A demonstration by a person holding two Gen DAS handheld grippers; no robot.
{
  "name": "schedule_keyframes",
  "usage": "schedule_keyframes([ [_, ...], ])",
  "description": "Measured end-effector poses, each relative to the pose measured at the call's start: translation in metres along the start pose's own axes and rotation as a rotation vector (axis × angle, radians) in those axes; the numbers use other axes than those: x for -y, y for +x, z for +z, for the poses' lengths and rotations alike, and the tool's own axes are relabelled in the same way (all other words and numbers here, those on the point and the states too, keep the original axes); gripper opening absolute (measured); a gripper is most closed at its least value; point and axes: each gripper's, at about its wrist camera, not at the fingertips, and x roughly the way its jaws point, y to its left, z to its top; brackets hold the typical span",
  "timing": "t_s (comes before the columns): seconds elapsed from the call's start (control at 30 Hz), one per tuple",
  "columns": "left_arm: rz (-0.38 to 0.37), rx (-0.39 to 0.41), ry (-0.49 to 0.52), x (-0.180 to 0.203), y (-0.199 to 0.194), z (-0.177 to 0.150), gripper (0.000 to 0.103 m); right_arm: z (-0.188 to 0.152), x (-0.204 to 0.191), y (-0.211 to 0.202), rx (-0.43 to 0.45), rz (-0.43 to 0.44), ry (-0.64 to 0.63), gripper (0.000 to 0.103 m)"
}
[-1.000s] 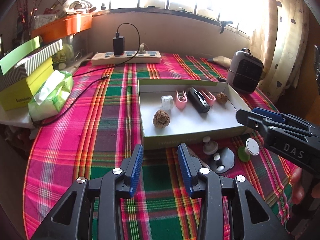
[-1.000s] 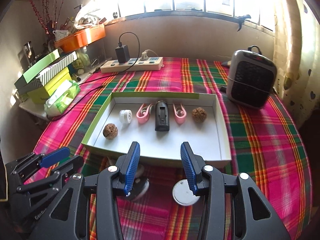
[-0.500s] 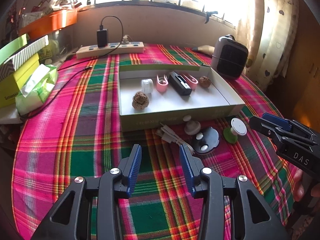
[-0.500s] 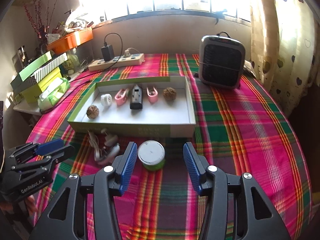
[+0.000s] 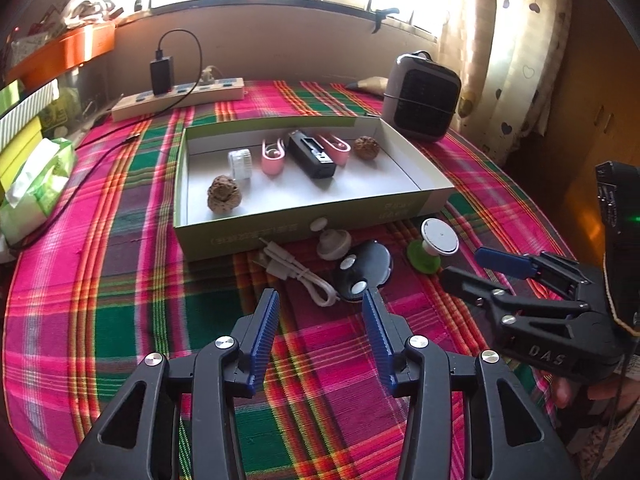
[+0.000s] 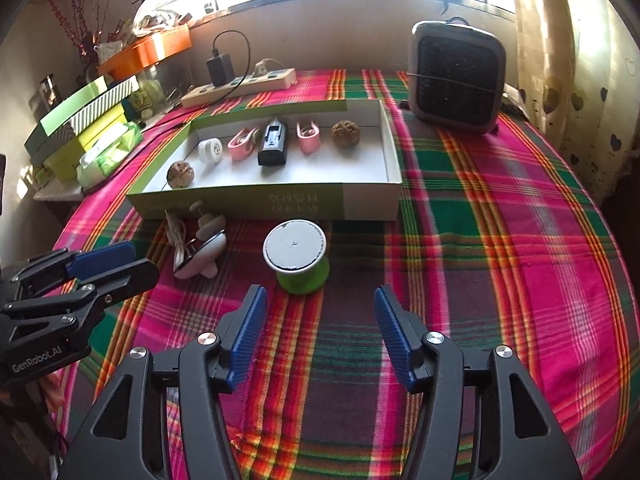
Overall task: Organize objects
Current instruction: 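Grasp the green tape roll with the right tool while the left tool grasps the black round disc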
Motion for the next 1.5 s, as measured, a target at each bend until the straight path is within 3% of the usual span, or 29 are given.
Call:
schedule_keyframes([
  [0.53,-0.048,-0.007,0.049,0.016,0.013,0.013,0.043,0.012,-0.009,0.025,-0.040,-0.019,-0.109,0.066],
  [1.0,-0.020,-0.037,0.107,0.024,0.030,0.021,0.043,0.021,0.001,0.030,-0.040,-0.049,-0.105,0.066],
  [1.5,0.005,-0.070,0.092,0.025,0.042,0.024,0.043,0.023,0.011,0.029,-0.025,-0.064,-0.090,0.041],
])
